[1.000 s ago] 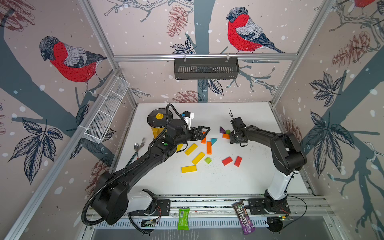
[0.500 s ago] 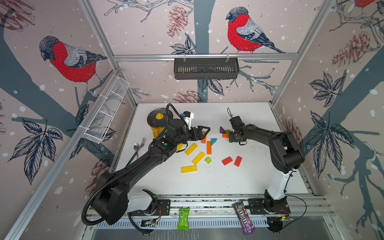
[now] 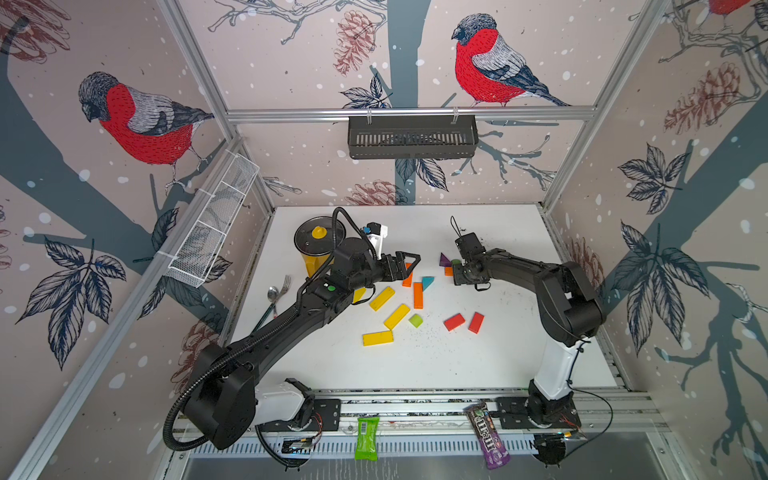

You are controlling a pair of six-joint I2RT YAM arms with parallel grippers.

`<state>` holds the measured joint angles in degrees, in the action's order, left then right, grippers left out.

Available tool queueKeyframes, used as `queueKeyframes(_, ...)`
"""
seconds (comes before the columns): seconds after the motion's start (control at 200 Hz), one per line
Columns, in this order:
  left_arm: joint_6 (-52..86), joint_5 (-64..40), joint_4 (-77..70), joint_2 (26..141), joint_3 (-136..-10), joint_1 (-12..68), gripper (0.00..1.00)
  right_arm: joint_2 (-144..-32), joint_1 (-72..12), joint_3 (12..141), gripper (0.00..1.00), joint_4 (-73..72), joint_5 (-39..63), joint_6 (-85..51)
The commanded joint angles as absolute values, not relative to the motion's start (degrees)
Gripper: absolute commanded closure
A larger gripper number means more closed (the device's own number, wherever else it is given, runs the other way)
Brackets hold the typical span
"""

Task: Assemble a carrot with building blocks
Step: Assemble the building block at the center of the board, then pick up the building block from the center of the board.

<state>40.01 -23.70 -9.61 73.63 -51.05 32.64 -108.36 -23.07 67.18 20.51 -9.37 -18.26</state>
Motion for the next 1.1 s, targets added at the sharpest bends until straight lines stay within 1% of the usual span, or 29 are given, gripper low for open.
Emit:
queueKeyframes(0.0,39.57,-23.55,-10.28,73.70,-51.51,32.69,0.07,-108.54,-23.26,68.21,0.34,20.39,-10.26,-19.12)
queueKeyframes(0.345,39.51,-23.53,-10.35,73.66,-51.50,32.67,0.07,-109.31,-23.94,69.40,0.33,21.28,-10.19,-18.82)
queueKeyframes(0.48,39.52,-23.51,-10.32,73.63,-51.51,32.65,0.07,-107.62,-24.94,69.69,0.33,22.76,-11.51,-18.56)
queueKeyframes(0.615,38.87,-21.35,-9.12,72.76,-51.77,32.60,0.08,-103.28,-28.96,69.44,0.33,24.59,-14.08,-19.91)
queueKeyframes(0.72,39.33,-15.26,-6.87,71.19,-51.52,31.69,0.07,-100.03,-34.01,68.73,0.34,24.87,-15.67,-22.34)
queueKeyframes(0.775,40.48,-11.47,-5.61,70.43,-51.05,30.21,0.06,-99.42,-37.01,68.71,0.35,24.90,-16.28,-23.75)
queueKeyframes(0.835,42.56,-8.27,-5.02,69.64,-50.30,27.83,0.06,-99.49,-40.17,68.47,0.39,24.31,-16.85,-25.94)
queueKeyframes(0.901,45.23,-6.14,-4.63,69.11,-49.54,25.14,0.06,-100.19,-43.40,68.04,0.42,22.50,-15.56,-27.70)
queueKeyframes(0.946,46.22,-5.38,-4.66,68.79,-49.11,23.52,0.06,-100.94,-44.69,68.12,0.42,21.98,-15.78,-28.66)
queueKeyframes(0.976,46.63,-5.05,-4.65,68.69,-48.93,22.58,0.05,-101.56,-45.71,68.12,0.41,21.30,-15.43,-29.13)
queueKeyframes(1.021,47.05,-5.25,-4.65,68.71,-48.95,21.30,0.05,-102.92,-46.58,68.52,0.37,20.85,-14.93,-29.74)
queueKeyframes(1.096,48.16,-7.81,-4.84,68.90,-49.06,18.96,0.05,-105.38,-47.75,69.28,0.35,20.57,-14.30,-30.21)
